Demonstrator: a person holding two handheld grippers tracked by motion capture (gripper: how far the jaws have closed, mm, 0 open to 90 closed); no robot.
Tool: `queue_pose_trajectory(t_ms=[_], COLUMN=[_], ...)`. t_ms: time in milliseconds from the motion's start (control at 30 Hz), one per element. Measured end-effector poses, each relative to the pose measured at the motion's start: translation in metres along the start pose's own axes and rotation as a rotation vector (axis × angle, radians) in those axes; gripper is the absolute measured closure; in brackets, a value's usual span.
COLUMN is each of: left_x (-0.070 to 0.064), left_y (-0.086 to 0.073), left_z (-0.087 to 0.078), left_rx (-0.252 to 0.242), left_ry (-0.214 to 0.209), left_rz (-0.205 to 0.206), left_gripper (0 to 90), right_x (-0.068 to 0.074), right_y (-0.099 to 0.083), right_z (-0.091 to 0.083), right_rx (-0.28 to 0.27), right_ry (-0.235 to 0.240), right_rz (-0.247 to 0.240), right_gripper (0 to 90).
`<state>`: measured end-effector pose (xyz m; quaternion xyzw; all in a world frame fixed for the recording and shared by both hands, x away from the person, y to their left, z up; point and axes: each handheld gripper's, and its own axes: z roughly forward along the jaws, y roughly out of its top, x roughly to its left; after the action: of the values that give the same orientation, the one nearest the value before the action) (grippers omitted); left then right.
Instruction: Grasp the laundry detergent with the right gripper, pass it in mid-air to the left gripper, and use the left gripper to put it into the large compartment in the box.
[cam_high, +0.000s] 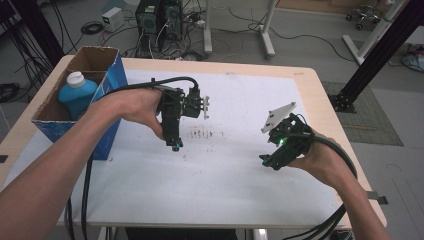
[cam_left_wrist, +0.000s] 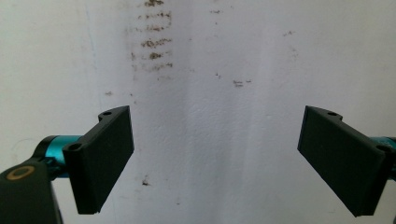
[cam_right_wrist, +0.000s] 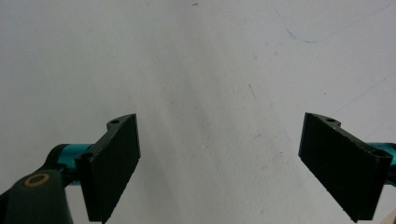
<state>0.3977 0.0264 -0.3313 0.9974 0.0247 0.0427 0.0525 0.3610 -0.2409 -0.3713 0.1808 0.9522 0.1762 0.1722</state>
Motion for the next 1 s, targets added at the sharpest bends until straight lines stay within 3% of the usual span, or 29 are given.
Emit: queue_pose_trajectory(t_ms=[333, 1000], left_x=[-0.001, -0.004], left_y=[-0.004, -0.009], left_z=[0.014, 0.014], left_rx=[0.020, 0.026], left_ry=[-0.018, -0.013], left_rz=[-0.013, -0.016], left_gripper=[10.7, 10.7], right_x=[0.000, 0.001], right_y=[0.001, 0.004], right_z=[0.004, 0.003], right_rx=[0.009, 0.015], right_ry=[0.005, 0.002], right_rz=[-0.006, -0.011], right_gripper=[12.1, 12.2])
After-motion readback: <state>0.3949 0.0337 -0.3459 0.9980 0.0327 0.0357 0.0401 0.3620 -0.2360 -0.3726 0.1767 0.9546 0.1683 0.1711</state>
